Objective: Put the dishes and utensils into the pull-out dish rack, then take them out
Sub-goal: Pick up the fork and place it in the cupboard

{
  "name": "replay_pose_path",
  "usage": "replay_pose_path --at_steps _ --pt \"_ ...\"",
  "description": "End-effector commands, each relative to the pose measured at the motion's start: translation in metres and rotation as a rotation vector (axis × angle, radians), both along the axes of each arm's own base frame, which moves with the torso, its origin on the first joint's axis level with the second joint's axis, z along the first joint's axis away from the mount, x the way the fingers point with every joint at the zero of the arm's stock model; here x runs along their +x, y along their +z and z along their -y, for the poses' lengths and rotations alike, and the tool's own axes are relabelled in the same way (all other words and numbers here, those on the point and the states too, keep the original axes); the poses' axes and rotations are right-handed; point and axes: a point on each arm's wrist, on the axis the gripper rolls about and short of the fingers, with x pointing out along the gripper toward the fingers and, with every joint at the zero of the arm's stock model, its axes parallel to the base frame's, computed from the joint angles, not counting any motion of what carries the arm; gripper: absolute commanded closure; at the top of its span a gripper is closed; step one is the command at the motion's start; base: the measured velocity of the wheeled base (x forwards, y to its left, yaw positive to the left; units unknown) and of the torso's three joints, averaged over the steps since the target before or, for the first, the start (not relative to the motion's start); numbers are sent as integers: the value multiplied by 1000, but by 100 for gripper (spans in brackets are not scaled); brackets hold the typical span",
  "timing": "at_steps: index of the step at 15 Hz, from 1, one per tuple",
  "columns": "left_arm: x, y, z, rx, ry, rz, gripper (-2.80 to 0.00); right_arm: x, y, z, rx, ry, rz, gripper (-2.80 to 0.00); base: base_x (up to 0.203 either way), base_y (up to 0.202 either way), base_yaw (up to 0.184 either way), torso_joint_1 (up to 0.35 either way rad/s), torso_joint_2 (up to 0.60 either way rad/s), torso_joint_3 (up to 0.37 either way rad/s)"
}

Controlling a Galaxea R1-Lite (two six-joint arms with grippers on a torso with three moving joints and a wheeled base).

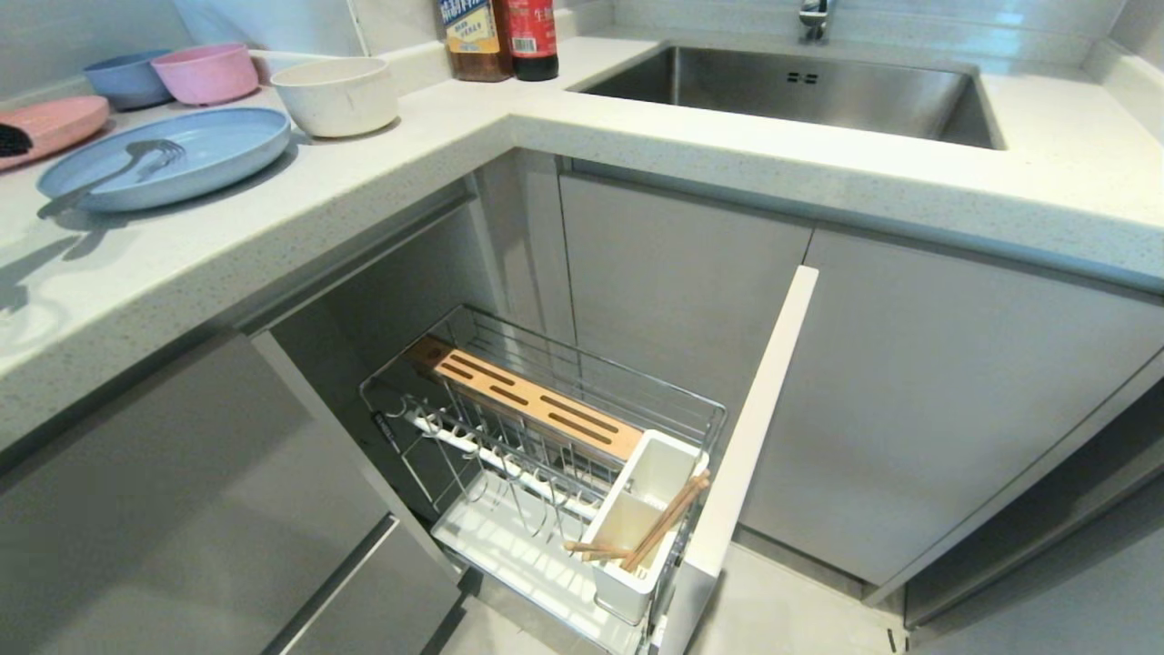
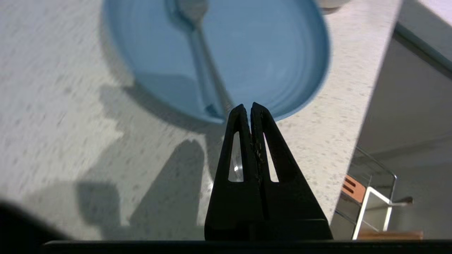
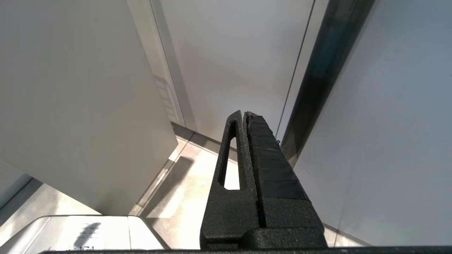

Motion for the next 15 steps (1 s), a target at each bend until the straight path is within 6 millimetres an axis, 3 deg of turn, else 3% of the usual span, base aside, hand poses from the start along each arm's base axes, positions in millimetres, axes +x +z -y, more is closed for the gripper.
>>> replay_pose_path --at_steps 1,3,4,15 --pt "-2 0 1 5 30 -10 0 0 0 0 0 0 -3 0 0 0 0 0 0 0" --pt "-1 -2 1 6 32 -23 0 0 0 0 0 0 -2 0 0 0 0 0 0 0" --pt "0 -1 4 8 16 -20 -280 0 0 0 0 0 -2 0 0 0 0 0 0 0" --pt "12 -6 5 28 2 -40 -280 0 0 0 0 0 -2 0 0 0 0 0 0 0"
